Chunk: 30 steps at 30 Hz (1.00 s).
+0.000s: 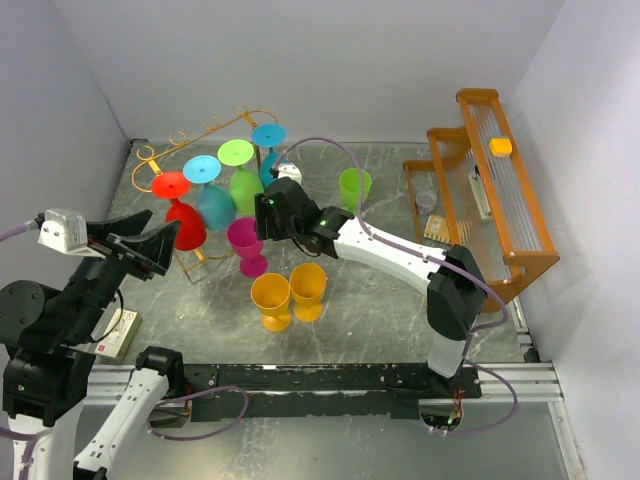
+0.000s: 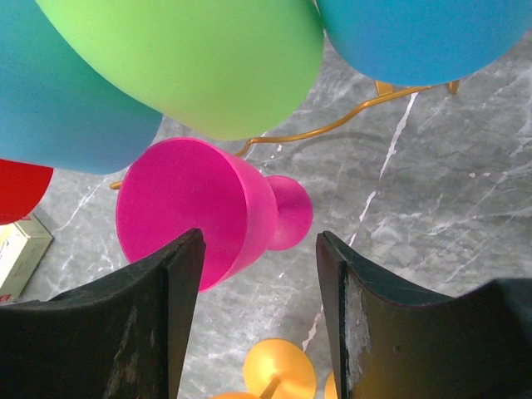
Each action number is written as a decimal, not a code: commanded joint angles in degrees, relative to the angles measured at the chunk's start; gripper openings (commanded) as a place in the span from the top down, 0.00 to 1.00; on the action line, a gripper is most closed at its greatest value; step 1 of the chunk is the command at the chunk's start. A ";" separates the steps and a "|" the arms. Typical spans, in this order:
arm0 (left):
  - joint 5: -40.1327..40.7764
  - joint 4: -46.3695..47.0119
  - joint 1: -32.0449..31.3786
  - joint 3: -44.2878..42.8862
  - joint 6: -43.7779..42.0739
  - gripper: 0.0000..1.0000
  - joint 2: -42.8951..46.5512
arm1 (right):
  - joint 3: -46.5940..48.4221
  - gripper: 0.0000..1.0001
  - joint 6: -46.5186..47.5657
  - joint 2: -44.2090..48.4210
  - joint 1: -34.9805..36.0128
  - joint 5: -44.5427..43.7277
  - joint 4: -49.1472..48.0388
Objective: Place the wine glass upside down on the wine glass rack
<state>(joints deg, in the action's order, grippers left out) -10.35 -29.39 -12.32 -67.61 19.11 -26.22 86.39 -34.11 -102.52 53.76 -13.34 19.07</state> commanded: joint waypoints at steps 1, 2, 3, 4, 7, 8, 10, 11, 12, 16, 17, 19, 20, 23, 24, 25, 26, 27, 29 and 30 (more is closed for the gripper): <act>0.06 1.58 0.36 0.51 0.49 0.27 0.03 | 0.48 0.45 -1.76 -1.93 0.23 -1.56 -1.02; 0.34 1.49 0.42 0.47 0.49 0.27 0.03 | 0.80 0.46 -1.64 -2.50 0.23 -1.66 -0.91; 0.62 1.44 0.37 0.41 0.49 0.27 -0.05 | 1.11 0.47 -1.58 -3.08 0.33 -1.90 -0.87; 0.84 1.36 0.36 0.38 0.49 0.27 -0.10 | 1.41 0.49 -1.48 -3.58 0.42 -2.05 -0.74; 1.03 1.18 0.36 0.01 0.49 0.27 -0.70 | 1.83 0.53 -0.86 -4.47 0.75 -2.96 -0.51; 0.90 1.13 0.36 -0.17 0.49 0.27 -0.99 | 1.76 0.56 -0.67 -4.60 0.90 -3.41 -0.36; 0.71 1.04 0.37 -0.41 0.49 0.27 -1.39 | 1.34 0.62 -0.49 -4.29 1.06 -4.87 -0.04; 0.74 0.87 0.36 -0.69 0.49 0.27 -1.60 | 0.87 0.65 -0.37 -3.82 1.16 -5.60 0.11; 0.96 0.79 0.41 -0.97 0.33 0.27 -1.85 | 0.31 0.69 -0.31 -3.54 1.10 -6.29 0.23; 2.50 0.03 0.36 -2.43 -1.36 0.27 -2.70 | -3.29 0.89 0.02 -0.56 1.18 -9.08 -0.18; 2.60 -0.01 0.36 -2.61 -1.62 0.27 -2.86 | -4.20 0.94 0.15 0.15 1.17 -9.60 -0.40; 2.53 0.23 0.36 -2.95 -1.79 0.27 -3.34 | -6.05 1.00 0.54 1.79 1.18 -10.44 -1.02; 2.36 0.40 0.36 -2.96 -1.79 0.27 -3.62 | -7.05 1.00 0.68 2.73 1.20 -10.86 -1.38; 1.73 1.07 0.36 -3.01 -0.57 0.28 -4.65 | -10.65 1.00 0.86 6.43 1.19 -12.19 -3.64; 1.56 0.94 0.36 -3.23 0.16 0.29 -5.30 | -12.15 1.00 1.00 7.97 1.22 -12.51 -5.07; 1.24 0.84 0.36 -3.49 0.44 0.29 -6.07 | -13.89 1.00 1.10 9.80 1.18 -12.90 -6.49; 0.54 0.75 0.39 -3.82 1.54 0.30 -6.83 | -15.64 1.00 1.14 11.81 1.18 -13.45 -7.95; -0.31 0.67 0.37 -4.16 2.85 0.30 -7.71 | -17.20 1.00 1.22 13.61 1.17 -14.15 -9.32; -2.99 0.50 0.36 -5.04 4.49 0.27 -9.45 | -20.96 1.00 1.52 17.86 1.17 -15.58 -12.84; -4.59 0.54 0.36 -5.29 5.12 0.25 -10.26 | -22.82 1.00 1.60 19.94 1.17 -16.34 -14.65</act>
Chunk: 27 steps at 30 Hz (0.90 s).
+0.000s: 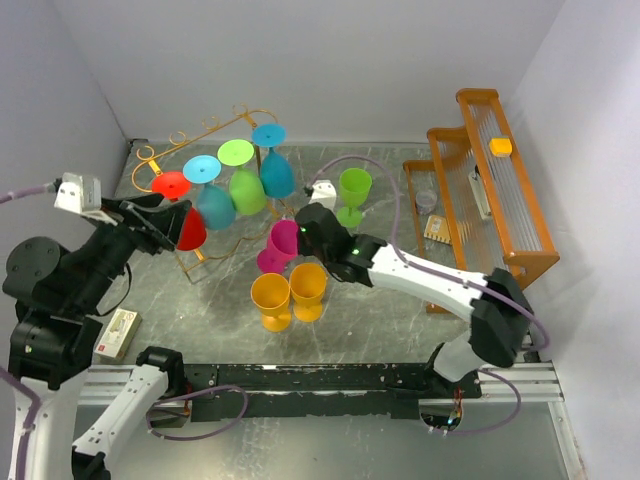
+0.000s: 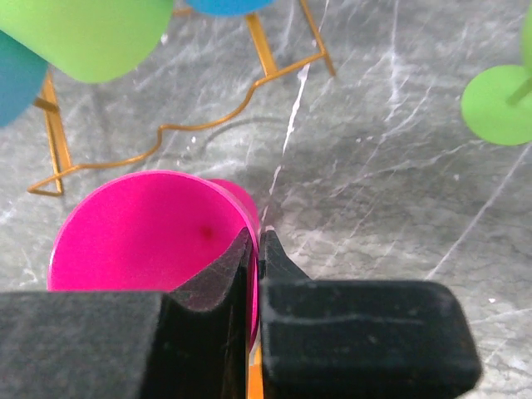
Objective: Place the wine glass upside down on the wine glass rack
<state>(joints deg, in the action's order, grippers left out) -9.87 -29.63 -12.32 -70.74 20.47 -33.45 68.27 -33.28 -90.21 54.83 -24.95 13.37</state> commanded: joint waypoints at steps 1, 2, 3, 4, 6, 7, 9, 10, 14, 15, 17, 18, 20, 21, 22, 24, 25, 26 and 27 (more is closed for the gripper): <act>-8.31 1.17 0.36 -2.24 4.27 0.24 -3.82 | -6.58 1.00 0.92 9.72 0.10 -5.39 -10.87; -11.20 1.88 0.36 -2.15 4.62 0.23 -4.88 | -8.11 1.00 1.22 11.57 0.08 -6.12 -12.54; -13.63 2.91 0.36 -1.82 5.33 0.22 -5.56 | -9.65 1.00 1.49 13.56 0.10 -6.64 -14.10; -15.90 4.35 0.36 -1.28 6.46 0.21 -6.17 | -10.48 1.00 2.07 15.36 0.06 -7.07 -15.56; -18.86 8.27 0.36 0.18 9.68 0.21 -7.26 | -13.90 1.00 3.17 19.64 0.11 -7.45 -18.15; -19.93 10.14 0.36 1.01 11.39 0.21 -7.73 | -14.88 1.00 3.73 21.39 0.15 -7.56 -18.95; -21.26 13.63 0.36 2.66 14.89 0.21 -8.60 | -17.47 1.00 4.99 25.69 0.15 -7.39 -20.70; -22.05 15.18 0.36 3.39 16.61 0.20 -9.16 | -18.41 1.00 5.90 27.56 0.11 -7.24 -21.49; -30.73 23.20 0.36 5.28 22.82 0.22 -13.09 | -20.97 1.00 10.30 35.06 0.02 -7.22 -24.37; -32.71 24.79 0.36 5.44 24.55 0.23 -14.34 | -21.37 1.00 11.70 36.53 0.04 -6.90 -25.27; -35.23 27.23 0.36 5.64 27.55 0.24 -16.36 | -22.04 1.00 13.31 39.02 0.04 -5.87 -26.98; -35.69 28.06 0.36 5.63 28.54 0.25 -17.03 | -22.31 1.00 13.98 40.13 0.06 -5.22 -27.93; -35.63 29.39 0.36 5.92 29.41 0.25 -17.67 | -22.63 1.00 14.54 41.95 0.04 -3.79 -29.50; -35.39 30.02 0.36 6.05 29.41 0.25 -17.89 | -22.80 1.00 14.57 42.77 0.04 -3.26 -30.28; -34.75 30.09 0.36 6.18 28.89 0.25 -18.07 | -22.88 1.00 14.52 43.44 0.02 -2.69 -31.11; -32.76 29.65 0.36 6.44 27.33 0.25 -18.43 | -22.65 1.00 14.20 44.53 0.07 -1.86 -31.88; -32.19 29.89 0.36 6.72 26.73 0.25 -18.79 | -22.48 1.00 13.97 44.83 0.02 -1.71 -32.13; -32.07 30.47 0.30 7.00 26.12 0.26 -19.14 | -22.05 1.00 13.71 44.95 0.02 -1.69 -32.31; -31.87 31.14 0.28 7.42 25.84 0.27 -19.55 | -21.73 1.00 13.24 44.98 0.04 -1.68 -32.47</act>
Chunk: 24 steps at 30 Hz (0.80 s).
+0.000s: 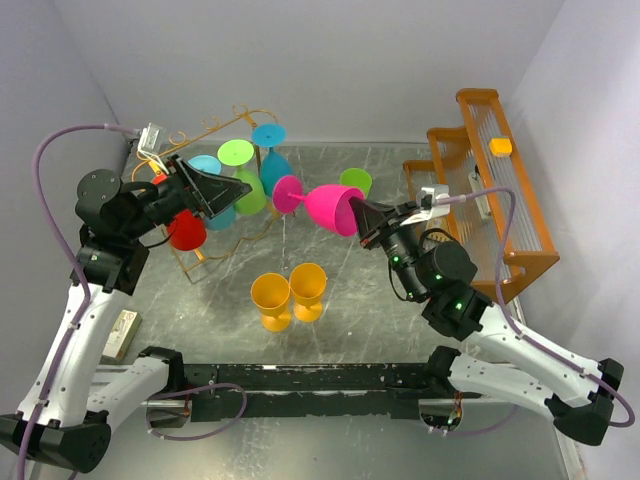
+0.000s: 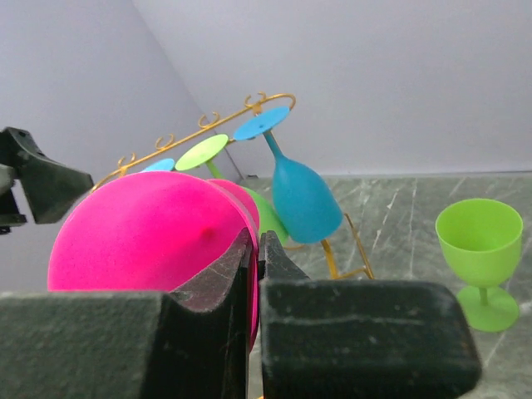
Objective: Place the wine glass upside down on the wine glass rack
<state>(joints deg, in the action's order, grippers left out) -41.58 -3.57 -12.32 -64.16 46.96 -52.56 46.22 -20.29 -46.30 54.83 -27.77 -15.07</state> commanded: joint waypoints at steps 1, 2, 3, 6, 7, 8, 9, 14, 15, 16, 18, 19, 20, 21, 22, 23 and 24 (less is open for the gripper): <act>-0.02 5.48 0.28 1.07 -1.14 0.28 -1.04 | 0.69 1.00 -0.32 0.93 0.02 1.14 -4.15; 0.07 6.06 0.09 1.44 -1.74 0.28 -1.51 | 1.08 1.00 -0.85 0.71 0.04 1.19 -4.29; 0.51 6.49 -0.17 1.82 -2.34 0.29 -2.03 | 1.44 1.00 -1.57 0.49 0.02 1.15 -4.35; 3.45 4.69 -1.56 1.26 -5.52 0.30 -3.70 | 2.78 1.00 -4.05 -0.81 0.02 0.88 -4.36; 4.09 4.22 -2.32 0.92 -6.74 0.31 -4.26 | 3.19 1.00 -4.66 -1.41 0.02 0.66 -4.29; 4.86 3.86 -3.03 0.79 -7.84 0.32 -4.79 | 3.56 1.00 -5.35 -1.94 0.03 0.35 -4.22; 5.62 3.62 -3.91 0.66 -8.73 0.32 -5.28 | 3.87 1.00 -5.81 -2.40 0.02 0.15 -4.30; 10.70 0.79 -7.26 -0.13 -13.96 0.37 -7.08 | 4.40 1.00 -6.91 -3.38 0.03 0.53 -5.93; 11.72 0.07 -7.74 -0.37 -14.96 0.39 -7.30 | 4.47 1.00 -7.11 -3.43 0.07 0.75 -6.10; 12.64 -0.43 -8.00 -0.43 -15.65 0.42 -7.42 | 4.57 1.00 -7.19 -3.46 0.04 0.90 -6.07; 13.81 -0.67 -8.31 -0.25 -16.50 0.46 -7.33 | 4.63 1.00 -7.57 -3.46 0.07 1.11 -5.88; 14.56 -0.66 -8.41 -0.13 -16.74 0.48 -7.19 | 4.74 1.00 -7.77 -3.51 0.04 1.18 -5.77; 15.44 -0.69 -8.50 0.09 -16.82 0.49 -7.00 | 4.76 1.00 -7.91 -3.51 0.02 1.24 -5.70; 16.30 -0.82 -8.51 0.17 -16.85 0.49 -6.77 | 4.66 1.00 -8.06 -3.42 0.06 1.38 -5.67; 17.05 -1.15 -8.58 0.09 -16.51 0.49 -6.65 | 4.58 1.00 -8.17 -3.44 0.02 1.48 -5.67; 17.80 -1.91 -8.60 -0.33 -16.03 0.47 -6.60 | 4.39 1.00 -8.26 -3.49 0.02 1.49 -5.79; 18.42 -3.08 -8.60 -1.06 -15.40 0.45 -6.60 | 4.23 1.00 -8.27 -3.55 0.04 1.49 -6.03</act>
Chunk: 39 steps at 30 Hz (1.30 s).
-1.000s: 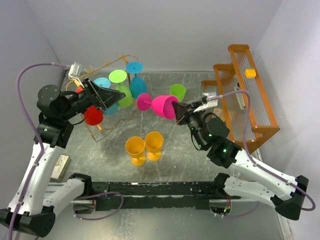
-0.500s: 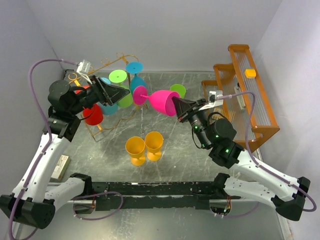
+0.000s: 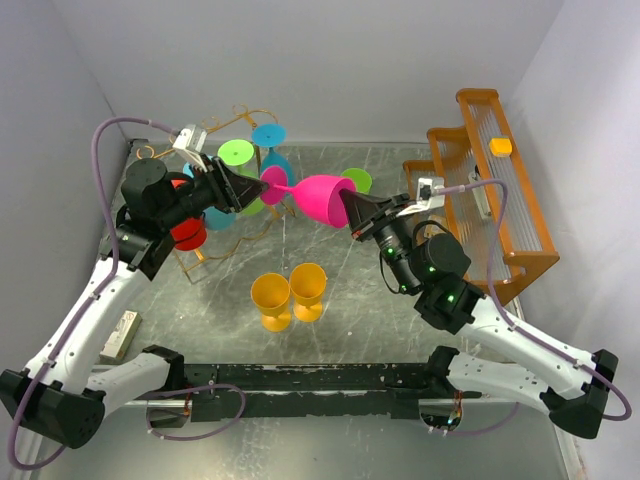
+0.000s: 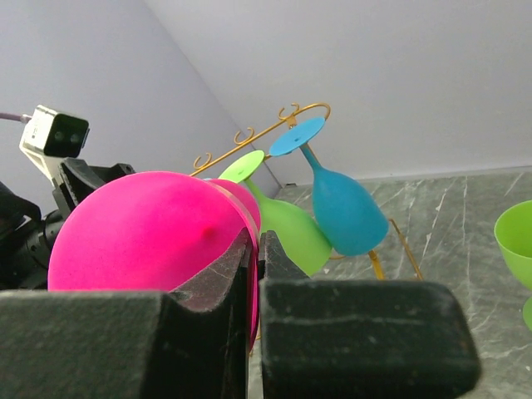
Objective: Place the wine glass upside down on the wine glass rack
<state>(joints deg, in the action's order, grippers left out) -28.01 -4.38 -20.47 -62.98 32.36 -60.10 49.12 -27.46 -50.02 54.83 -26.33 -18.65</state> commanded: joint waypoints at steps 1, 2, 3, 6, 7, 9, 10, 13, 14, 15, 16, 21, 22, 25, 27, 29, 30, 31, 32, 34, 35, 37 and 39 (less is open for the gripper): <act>5.39 -3.57 -0.45 -3.10 -0.16 0.42 0.95 | 1.26 1.00 -0.97 -0.05 0.02 -0.02 -2.89; 5.97 -4.85 -0.45 -3.78 0.68 0.39 1.09 | 1.16 1.00 -0.52 -0.26 0.02 0.15 -3.81; 6.41 -5.79 -0.45 -4.37 1.53 0.36 1.41 | 1.05 1.00 1.49 -0.96 0.04 0.70 -5.39; 8.66 -6.52 -0.45 -3.97 5.98 0.29 3.69 | 2.78 1.00 5.82 -3.87 -0.01 1.09 -8.89; 9.43 -6.31 -0.45 -3.40 7.84 0.27 4.73 | 3.50 1.00 7.60 -4.96 0.01 1.30 -10.55; 9.82 -5.14 -0.45 -2.50 11.88 0.23 6.49 | 3.94 1.00 9.97 -6.65 0.03 2.56 -14.63; 10.08 -4.73 -0.45 -2.23 14.01 0.23 7.27 | 4.03 1.00 11.18 -7.41 0.04 3.43 -16.62; 11.69 -4.34 -0.46 -2.34 20.39 0.22 9.02 | 4.99 1.00 13.62 -9.77 0.07 6.34 -21.44; 12.16 -3.76 -0.49 -2.32 22.42 0.21 9.44 | 5.40 1.00 14.04 -10.35 0.02 7.08 -22.78; 12.47 -2.95 -0.45 -2.20 24.61 0.21 9.90 | 5.71 1.00 14.39 -10.93 0.03 8.06 -23.92; 12.81 -2.16 -0.45 -2.15 26.58 0.21 10.05 | 6.08 1.00 14.77 -11.44 0.06 8.87 -25.22; 13.71 1.81 -0.45 -1.96 34.52 0.20 9.28 | 7.23 1.00 14.87 -13.68 0.02 12.48 -29.82; 13.68 2.88 -0.45 -1.97 35.79 0.20 8.84 | 7.41 1.00 14.69 -14.14 0.06 13.28 -30.50; 13.52 6.41 -0.45 -1.67 39.09 0.20 7.28 | 7.87 1.00 14.10 -15.38 0.00 15.60 -31.17; 13.69 9.09 -0.45 -1.38 40.72 0.21 6.42 | 7.85 1.00 13.49 -15.89 0.03 16.77 -31.02; 14.25 11.67 -0.45 -1.06 41.74 0.21 5.85 | 7.85 1.00 12.80 -16.16 0.02 17.60 -31.00; 14.64 12.31 -0.45 -0.87 42.23 0.21 5.65 | 7.83 1.00 12.40 -16.29 0.02 17.88 -30.89; 15.20 12.71 -0.45 -0.70 42.64 0.21 5.58 | 7.83 1.00 12.12 -16.36 0.03 18.34 -30.71; 15.70 13.02 -0.45 -0.47 43.16 0.21 5.49 | 7.87 1.00 11.77 -16.46 0.03 18.91 -30.62; 16.49 13.74 -0.45 0.30 44.96 0.24 5.48 | 7.86 1.00 10.83 -16.47 0.05 20.37 -30.32; 16.92 14.53 -0.45 0.91 45.99 0.26 5.51 | 7.83 1.00 10.44 -16.44 0.02 21.11 -30.03; 17.70 16.02 -0.45 1.93 48.07 0.34 5.60 | 7.40 1.00 9.54 -16.36 0.02 22.60 -29.66; 18.49 17.02 -0.45 2.55 49.37 0.48 5.60 | 6.57 1.00 8.59 -16.28 0.06 23.69 -29.36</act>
<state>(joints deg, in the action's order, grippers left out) -12.49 6.13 -20.73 -61.49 76.29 -54.92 55.66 -16.01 -66.48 54.59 -7.35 -47.77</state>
